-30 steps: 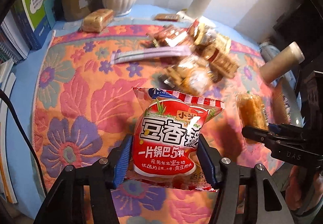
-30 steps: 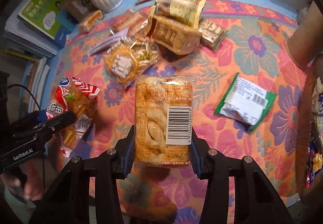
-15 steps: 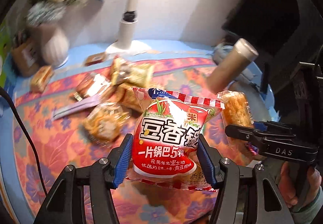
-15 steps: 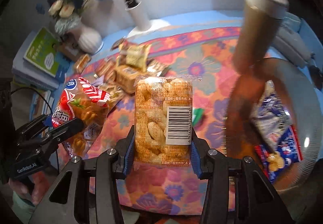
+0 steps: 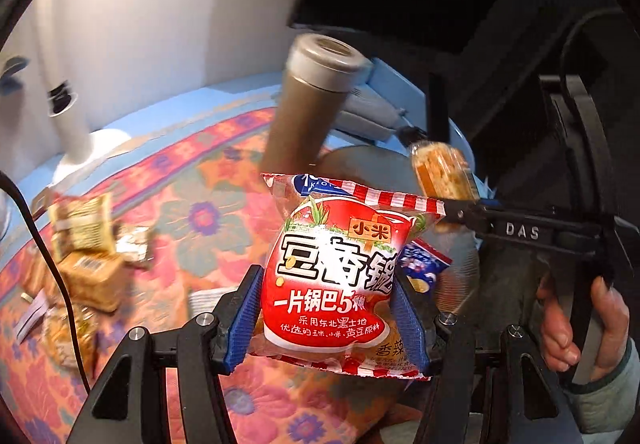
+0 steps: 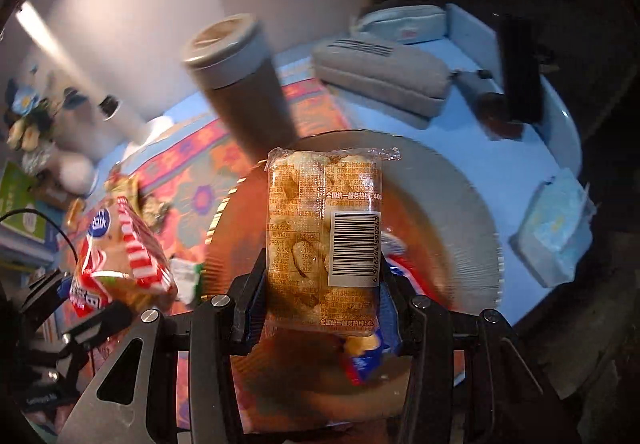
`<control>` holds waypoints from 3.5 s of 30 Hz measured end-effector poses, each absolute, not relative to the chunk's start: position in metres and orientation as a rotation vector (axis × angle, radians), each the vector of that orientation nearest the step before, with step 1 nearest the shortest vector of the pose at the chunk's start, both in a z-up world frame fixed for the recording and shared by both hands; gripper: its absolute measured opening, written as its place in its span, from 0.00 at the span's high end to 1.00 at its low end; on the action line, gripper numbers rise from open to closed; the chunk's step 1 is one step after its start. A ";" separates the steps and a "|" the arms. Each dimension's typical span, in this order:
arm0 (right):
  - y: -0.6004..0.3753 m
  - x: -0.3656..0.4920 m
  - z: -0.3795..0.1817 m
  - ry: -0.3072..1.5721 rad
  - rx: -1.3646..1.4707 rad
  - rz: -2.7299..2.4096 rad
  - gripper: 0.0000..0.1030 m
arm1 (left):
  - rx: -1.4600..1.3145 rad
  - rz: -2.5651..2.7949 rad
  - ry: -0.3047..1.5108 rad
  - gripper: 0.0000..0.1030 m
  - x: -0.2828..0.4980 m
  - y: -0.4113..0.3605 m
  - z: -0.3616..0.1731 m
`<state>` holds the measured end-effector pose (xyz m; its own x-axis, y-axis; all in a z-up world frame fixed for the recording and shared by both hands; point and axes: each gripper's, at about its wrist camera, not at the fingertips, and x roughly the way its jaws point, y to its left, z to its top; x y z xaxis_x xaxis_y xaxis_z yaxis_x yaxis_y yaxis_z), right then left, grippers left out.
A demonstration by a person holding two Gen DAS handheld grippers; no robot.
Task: Organize snacks
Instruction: 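Carry both packs to the glass plate and open both grippers, then move left gripper to the square cake while right moves to round cracker bag, then grasp the square cake with left gripper while right grasps round cracker bag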
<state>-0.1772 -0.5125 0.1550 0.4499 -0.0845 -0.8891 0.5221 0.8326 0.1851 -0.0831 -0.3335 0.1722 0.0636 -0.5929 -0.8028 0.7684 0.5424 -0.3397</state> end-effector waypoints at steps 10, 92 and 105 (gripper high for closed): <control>-0.559 -0.184 0.143 1.089 0.444 -0.415 0.56 | 0.344 -1.084 1.096 0.42 -0.113 -0.412 0.142; -0.216 0.027 0.037 1.308 0.823 -0.119 0.35 | 0.008 -0.432 1.137 0.14 0.203 0.010 0.069; -0.207 0.057 0.014 1.361 0.851 -0.192 0.24 | 0.047 -0.447 1.191 0.14 0.241 -0.006 0.030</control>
